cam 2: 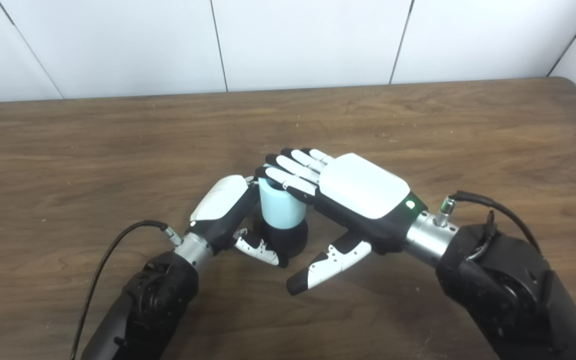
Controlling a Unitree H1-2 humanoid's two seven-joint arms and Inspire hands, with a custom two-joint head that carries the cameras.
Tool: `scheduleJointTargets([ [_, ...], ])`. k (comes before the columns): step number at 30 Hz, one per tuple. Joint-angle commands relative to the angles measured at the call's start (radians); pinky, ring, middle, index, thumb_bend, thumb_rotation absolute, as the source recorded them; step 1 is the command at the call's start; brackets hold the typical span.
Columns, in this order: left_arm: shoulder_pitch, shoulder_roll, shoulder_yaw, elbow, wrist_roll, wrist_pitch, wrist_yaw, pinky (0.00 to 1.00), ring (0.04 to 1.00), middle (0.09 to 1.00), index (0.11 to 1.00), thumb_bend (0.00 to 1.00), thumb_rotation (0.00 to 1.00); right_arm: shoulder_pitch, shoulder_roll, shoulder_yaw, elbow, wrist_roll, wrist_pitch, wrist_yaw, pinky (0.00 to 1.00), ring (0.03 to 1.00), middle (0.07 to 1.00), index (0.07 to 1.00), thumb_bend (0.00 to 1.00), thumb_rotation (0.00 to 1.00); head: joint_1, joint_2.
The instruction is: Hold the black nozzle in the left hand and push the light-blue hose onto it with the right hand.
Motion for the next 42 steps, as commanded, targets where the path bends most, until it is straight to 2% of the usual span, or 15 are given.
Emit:
scheduleJointTargets([
  [1,0.01,0.007,0.002,0.018,-0.004,0.028,-0.026,0.92,0.669,0.515,0.476,0.52,0.0,-0.02,-0.001,-0.018,-0.034,0.0,-0.002,0.011,1.0,0.998,0.991,0.964,0.65,1.0,0.002,-0.001],
  [6,0.008,0.01,0.0,0.027,-0.001,0.019,-0.02,0.92,0.677,0.529,0.466,0.52,0.0,-0.055,0.038,-0.047,-0.053,-0.008,-0.017,-0.017,1.0,0.996,0.989,0.963,0.65,1.0,0.002,-0.004],
  [11,0.003,0.017,0.006,0.022,-0.009,0.012,-0.02,0.92,0.674,0.534,0.463,0.52,0.0,-0.111,0.075,-0.076,-0.065,-0.01,-0.003,-0.01,1.0,0.995,0.984,0.955,0.63,0.98,0.002,-0.005],
  [12,0.001,0.02,0.008,0.023,-0.016,0.002,-0.016,0.89,0.662,0.506,0.482,0.52,0.0,-0.123,0.085,-0.082,-0.066,-0.011,0.002,-0.012,1.0,0.992,0.98,0.952,0.63,0.97,0.002,-0.006],
  [15,-0.001,0.027,0.008,0.028,-0.03,-0.035,-0.002,0.64,0.648,0.476,0.511,0.52,0.0,-0.131,0.107,-0.093,-0.063,-0.02,-0.002,-0.022,1.0,0.988,0.977,0.949,0.62,0.95,0.007,-0.005],
  [16,-0.002,0.03,0.007,0.027,-0.03,-0.044,-0.001,0.59,0.649,0.475,0.513,0.52,0.0,-0.13,0.112,-0.096,-0.06,-0.022,-0.007,-0.025,1.0,0.987,0.977,0.948,0.62,0.94,0.007,-0.005],
  [17,-0.005,0.037,0.004,0.025,-0.025,-0.052,-0.004,0.59,0.662,0.578,0.605,0.66,0.01,-0.127,0.116,-0.099,-0.056,-0.026,-0.013,-0.028,1.0,0.987,0.977,0.948,0.62,0.94,0.009,-0.006],
  [18,-0.008,0.041,0.001,0.024,-0.022,-0.057,-0.006,0.69,0.713,0.675,0.675,0.75,0.05,-0.125,0.119,-0.1,-0.054,-0.028,-0.017,-0.03,1.0,0.986,0.976,0.947,0.61,0.94,0.009,-0.006],
  [19,-0.012,0.049,-0.003,0.021,-0.017,-0.061,-0.014,0.72,0.73,0.708,0.699,0.78,0.06,-0.121,0.123,-0.101,-0.049,-0.032,-0.022,-0.033,1.0,0.986,0.976,0.947,0.61,0.94,0.009,-0.006],
  [21,-0.022,0.062,-0.008,0.013,-0.015,-0.06,-0.035,0.86,0.819,0.804,0.765,0.82,0.12,-0.111,0.127,-0.099,-0.041,-0.038,-0.031,-0.037,1.0,0.983,0.974,0.946,0.61,0.94,0.009,-0.006],
  [23,-0.028,0.068,-0.006,0.005,-0.027,-0.055,-0.054,0.9,0.861,0.85,0.807,0.84,0.14,-0.102,0.125,-0.098,-0.034,-0.042,-0.036,-0.038,1.0,0.982,0.973,0.946,0.61,0.94,0.008,-0.005],
  [27,-0.032,0.071,0.01,-0.014,-0.052,-0.053,-0.072,0.95,0.894,0.89,0.856,0.89,0.17,-0.096,0.113,-0.105,-0.031,-0.036,-0.032,-0.023,1.0,0.98,0.972,0.944,0.6,0.93,0.008,-0.005],
  [34,-0.056,0.081,0.052,-0.078,-0.049,-0.016,-0.113,0.95,0.88,0.873,0.86,0.94,0.23,-0.105,0.101,-0.115,-0.025,-0.028,-0.007,0.007,1.0,0.979,0.97,0.943,0.59,0.92,0.008,-0.007],
  [42,-0.069,0.094,0.115,-0.123,-0.072,0.007,-0.122,0.94,0.89,0.876,0.852,0.96,0.24,-0.102,0.095,-0.118,-0.02,-0.029,0.002,0.01,1.0,0.977,0.969,0.95,0.57,0.92,0.008,-0.007],
])
